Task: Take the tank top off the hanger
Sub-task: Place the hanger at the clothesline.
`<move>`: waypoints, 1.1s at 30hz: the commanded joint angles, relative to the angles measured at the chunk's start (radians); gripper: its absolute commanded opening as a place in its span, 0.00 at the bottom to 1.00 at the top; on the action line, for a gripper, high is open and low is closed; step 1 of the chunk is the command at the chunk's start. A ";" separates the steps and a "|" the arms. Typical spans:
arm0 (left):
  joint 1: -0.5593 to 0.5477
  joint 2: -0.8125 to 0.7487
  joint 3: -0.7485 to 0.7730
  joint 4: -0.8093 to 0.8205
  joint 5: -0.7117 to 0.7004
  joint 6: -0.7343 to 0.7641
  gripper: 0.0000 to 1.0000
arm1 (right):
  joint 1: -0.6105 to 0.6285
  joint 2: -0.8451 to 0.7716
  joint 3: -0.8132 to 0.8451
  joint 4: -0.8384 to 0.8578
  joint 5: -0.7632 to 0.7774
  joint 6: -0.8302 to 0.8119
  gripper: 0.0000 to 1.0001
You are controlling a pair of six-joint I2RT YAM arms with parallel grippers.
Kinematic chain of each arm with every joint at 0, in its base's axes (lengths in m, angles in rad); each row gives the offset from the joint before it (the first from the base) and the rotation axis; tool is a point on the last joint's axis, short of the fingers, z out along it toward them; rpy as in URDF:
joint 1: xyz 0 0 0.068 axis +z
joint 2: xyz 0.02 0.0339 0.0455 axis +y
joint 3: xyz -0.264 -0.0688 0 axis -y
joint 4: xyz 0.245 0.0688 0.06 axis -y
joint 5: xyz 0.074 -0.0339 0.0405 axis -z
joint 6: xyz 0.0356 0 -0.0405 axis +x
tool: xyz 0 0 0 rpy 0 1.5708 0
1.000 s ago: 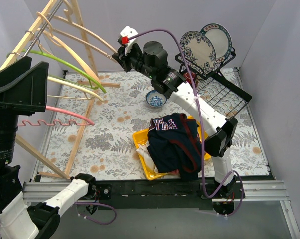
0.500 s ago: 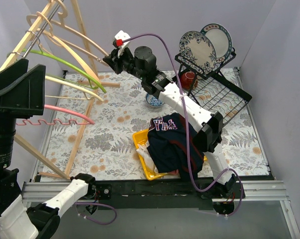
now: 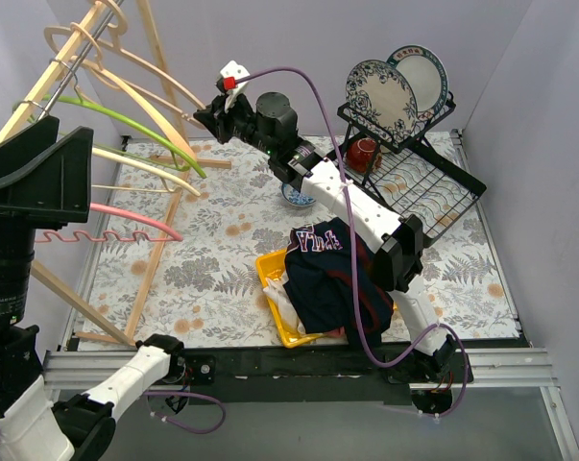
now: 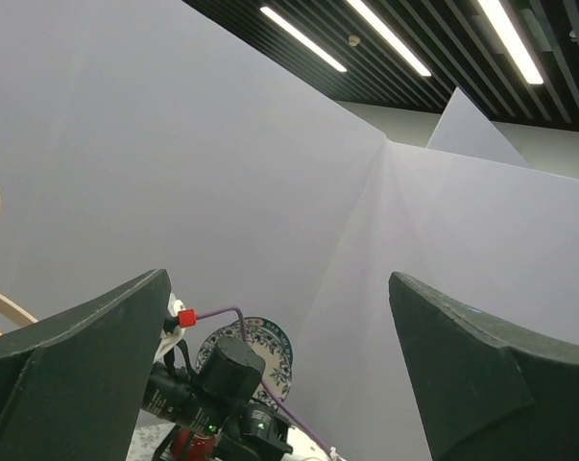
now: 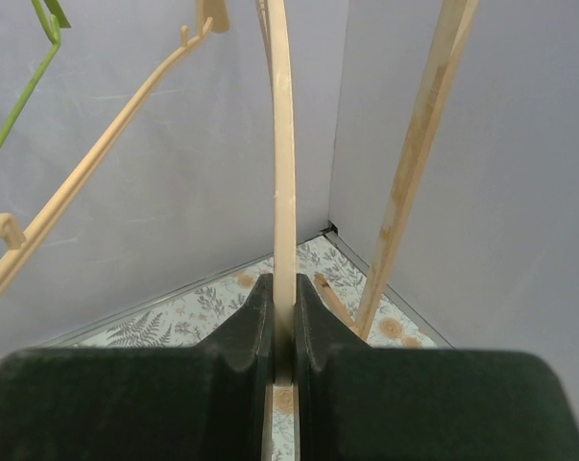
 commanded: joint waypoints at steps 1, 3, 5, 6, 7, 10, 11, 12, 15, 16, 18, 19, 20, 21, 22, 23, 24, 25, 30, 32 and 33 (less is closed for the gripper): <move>0.001 0.035 0.025 -0.004 -0.003 0.027 0.98 | -0.005 -0.009 0.044 0.075 0.020 0.023 0.01; 0.001 0.036 0.024 -0.007 -0.009 0.033 0.98 | -0.006 -0.017 0.036 0.092 0.024 0.024 0.02; 0.001 0.035 0.016 -0.009 -0.012 0.034 0.98 | -0.008 -0.029 0.022 0.112 0.029 0.026 0.09; 0.001 0.032 0.015 -0.009 -0.013 0.036 0.98 | -0.008 -0.031 0.024 0.115 0.031 0.026 0.10; 0.001 0.033 0.013 -0.007 -0.013 0.036 0.98 | -0.008 -0.028 0.024 0.121 0.031 0.024 0.10; 0.002 0.032 0.008 -0.004 -0.010 0.031 0.98 | -0.008 -0.014 0.030 0.146 0.034 0.038 0.10; 0.001 0.035 0.008 -0.001 -0.010 0.031 0.98 | -0.008 -0.006 0.045 0.150 0.031 0.044 0.07; 0.001 0.033 0.007 -0.001 -0.010 0.031 0.98 | -0.008 0.002 0.056 0.147 0.031 0.046 0.04; 0.001 0.033 0.007 0.000 -0.012 0.034 0.98 | -0.008 0.018 0.068 0.149 0.021 0.050 0.01; 0.001 0.033 0.005 0.002 -0.012 0.036 0.98 | -0.008 0.023 0.065 0.147 0.017 0.050 0.01; 0.001 0.033 0.001 0.002 -0.015 0.037 0.98 | -0.008 0.023 0.064 0.138 0.017 0.050 0.01; 0.001 0.032 -0.004 0.005 -0.013 0.037 0.98 | -0.008 0.028 0.064 0.129 0.017 0.050 0.01; 0.001 0.030 -0.008 0.010 -0.015 0.036 0.98 | -0.008 0.029 0.064 0.126 0.011 0.049 0.01; 0.001 0.029 -0.012 0.013 -0.012 0.036 0.98 | -0.008 0.031 0.064 0.124 0.008 0.049 0.01; 0.002 0.027 -0.016 0.014 -0.012 0.037 0.98 | -0.008 0.037 0.064 0.121 0.008 0.049 0.01; 0.001 0.027 -0.018 0.013 -0.012 0.037 0.98 | -0.008 0.038 0.064 0.120 0.003 0.052 0.01; 0.001 0.027 -0.021 0.014 -0.012 0.037 0.98 | -0.008 0.041 0.064 0.118 -0.003 0.055 0.01; 0.001 0.025 -0.025 0.016 -0.012 0.039 0.98 | -0.009 0.048 0.065 0.118 -0.009 0.062 0.01; 0.001 0.025 -0.036 0.022 -0.013 0.043 0.98 | -0.003 0.061 0.067 0.092 -0.019 0.062 0.01; 0.001 0.019 -0.042 0.025 -0.013 0.045 0.98 | -0.003 0.057 0.061 0.081 -0.012 0.058 0.05; 0.001 0.021 -0.047 0.028 -0.013 0.046 0.98 | -0.003 0.051 0.056 0.075 -0.009 0.052 0.07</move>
